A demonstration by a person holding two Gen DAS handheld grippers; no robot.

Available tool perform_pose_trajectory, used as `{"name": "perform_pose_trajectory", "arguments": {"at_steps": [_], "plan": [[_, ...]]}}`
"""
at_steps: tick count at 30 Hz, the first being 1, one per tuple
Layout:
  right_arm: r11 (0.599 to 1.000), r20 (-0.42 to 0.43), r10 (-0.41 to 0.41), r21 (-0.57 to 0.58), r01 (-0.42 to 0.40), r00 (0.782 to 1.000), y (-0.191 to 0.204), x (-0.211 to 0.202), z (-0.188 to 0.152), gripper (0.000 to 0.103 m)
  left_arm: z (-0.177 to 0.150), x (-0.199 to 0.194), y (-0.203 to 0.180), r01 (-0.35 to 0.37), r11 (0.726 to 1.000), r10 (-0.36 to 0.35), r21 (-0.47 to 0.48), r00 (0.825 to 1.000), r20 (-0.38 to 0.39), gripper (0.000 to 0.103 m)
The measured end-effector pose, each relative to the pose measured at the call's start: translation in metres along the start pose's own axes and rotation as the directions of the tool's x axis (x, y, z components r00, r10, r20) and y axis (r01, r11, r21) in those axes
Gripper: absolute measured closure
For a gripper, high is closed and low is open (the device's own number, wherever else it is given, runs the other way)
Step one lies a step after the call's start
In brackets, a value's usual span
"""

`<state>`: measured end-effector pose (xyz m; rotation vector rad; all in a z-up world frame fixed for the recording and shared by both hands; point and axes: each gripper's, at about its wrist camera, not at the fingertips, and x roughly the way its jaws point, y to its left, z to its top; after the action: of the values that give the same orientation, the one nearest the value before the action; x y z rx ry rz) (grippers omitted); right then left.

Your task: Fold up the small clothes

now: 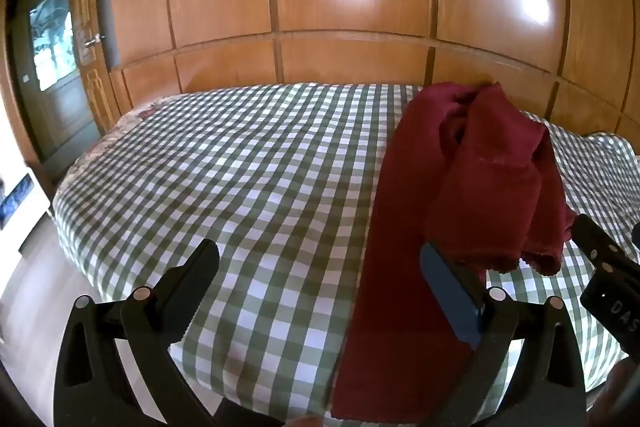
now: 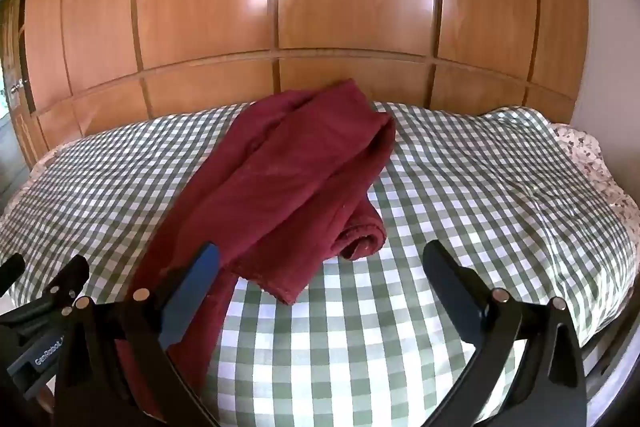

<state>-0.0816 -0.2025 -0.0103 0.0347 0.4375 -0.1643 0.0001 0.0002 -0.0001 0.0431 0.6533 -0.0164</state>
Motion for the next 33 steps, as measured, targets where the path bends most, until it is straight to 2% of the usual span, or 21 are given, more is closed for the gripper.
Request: {"name": "perform_pose_trajectory", "arguments": {"at_steps": [3,18,33], "plan": [[1.0,0.024,-0.002,-0.007,0.002,1.0,0.002,-0.005,-0.003,0.002,0.0,0.0,0.0,-0.004,1.0,0.004,0.002,1.0,-0.003,0.003],[1.0,-0.023,-0.013,-0.002,0.013,1.0,-0.007,0.007,-0.001,0.002,-0.007,0.007,0.004,0.01,1.0,-0.01,-0.011,0.999,-0.034,0.003],[1.0,-0.03,-0.004,-0.016,0.003,1.0,-0.003,0.006,-0.005,0.002,-0.009,0.003,0.008,0.032,0.999,-0.033,-0.015,0.999,-0.038,0.003]]}}
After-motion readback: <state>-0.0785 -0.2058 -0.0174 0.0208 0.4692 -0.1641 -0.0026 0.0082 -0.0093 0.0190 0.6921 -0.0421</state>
